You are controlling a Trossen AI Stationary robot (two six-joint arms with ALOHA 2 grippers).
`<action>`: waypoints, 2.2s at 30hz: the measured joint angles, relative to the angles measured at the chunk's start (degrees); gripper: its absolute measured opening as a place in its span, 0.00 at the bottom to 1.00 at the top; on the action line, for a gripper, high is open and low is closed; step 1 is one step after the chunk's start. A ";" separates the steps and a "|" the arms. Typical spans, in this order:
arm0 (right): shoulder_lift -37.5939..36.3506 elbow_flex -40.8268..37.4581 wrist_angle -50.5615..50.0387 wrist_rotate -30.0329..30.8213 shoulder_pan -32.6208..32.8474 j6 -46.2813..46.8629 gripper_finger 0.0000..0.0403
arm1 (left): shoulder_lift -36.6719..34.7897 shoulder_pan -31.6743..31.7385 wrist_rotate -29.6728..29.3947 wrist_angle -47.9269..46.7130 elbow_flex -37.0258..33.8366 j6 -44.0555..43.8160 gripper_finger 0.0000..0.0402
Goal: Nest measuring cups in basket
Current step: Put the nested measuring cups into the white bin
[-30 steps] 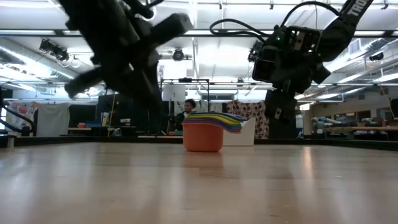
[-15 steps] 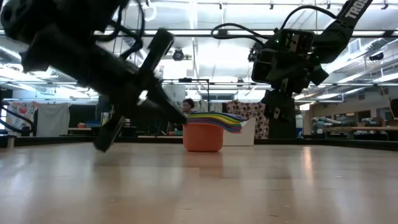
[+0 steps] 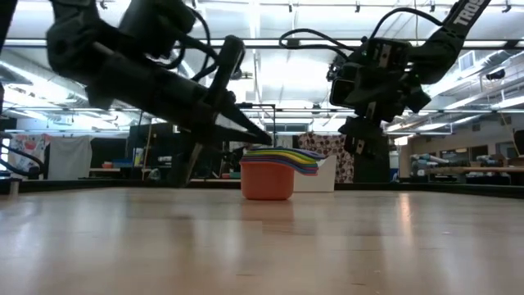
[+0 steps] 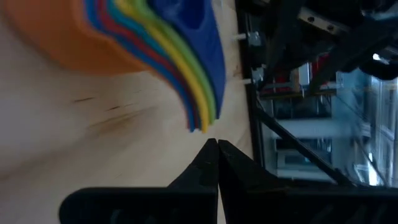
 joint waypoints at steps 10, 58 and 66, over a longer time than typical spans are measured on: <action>3.64 0.04 1.65 -1.01 -1.30 1.86 0.46 | 0.00 1.34 4.54 -0.23 1.76 1.71 0.01; 16.02 -0.02 21.47 6.85 2.68 11.29 0.57 | 0.22 5.18 4.91 -8.81 1.76 4.09 0.01; 16.02 0.00 22.36 7.47 2.70 11.46 0.57 | 2.24 7.56 7.55 -9.02 5.00 7.00 0.01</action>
